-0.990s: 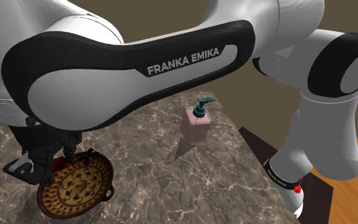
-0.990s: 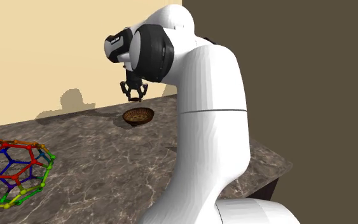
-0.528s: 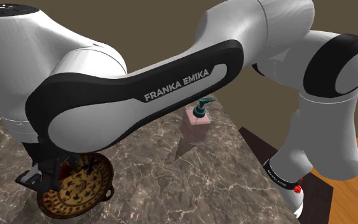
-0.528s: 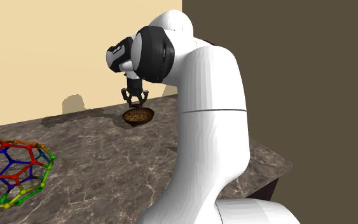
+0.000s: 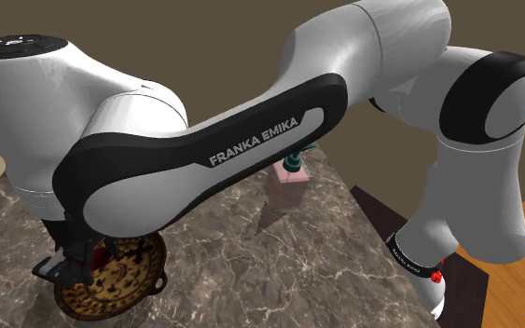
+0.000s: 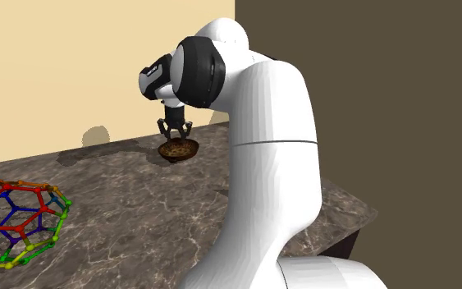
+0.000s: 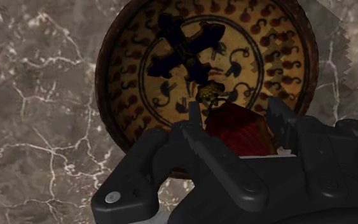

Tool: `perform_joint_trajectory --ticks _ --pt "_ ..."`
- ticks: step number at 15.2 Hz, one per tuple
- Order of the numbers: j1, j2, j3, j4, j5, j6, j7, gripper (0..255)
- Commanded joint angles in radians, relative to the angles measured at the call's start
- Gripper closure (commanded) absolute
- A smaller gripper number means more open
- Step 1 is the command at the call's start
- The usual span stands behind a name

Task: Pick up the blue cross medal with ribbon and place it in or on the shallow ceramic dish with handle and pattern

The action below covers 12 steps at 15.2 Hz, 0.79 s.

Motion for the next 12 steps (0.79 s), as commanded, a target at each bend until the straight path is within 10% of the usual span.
perform_joint_trajectory --ticks 1,2,3,12 --pt "0.000 0.000 0.000 0.000 0.000 0.000 0.000 255" --pt "0.000 0.000 0.000 0.000 0.000 0.000 0.000 255" --pt "0.000 0.000 0.000 0.000 0.000 0.000 0.000 0" --pt "-0.005 -0.039 0.010 0.067 0.018 -0.103 -0.012 0"
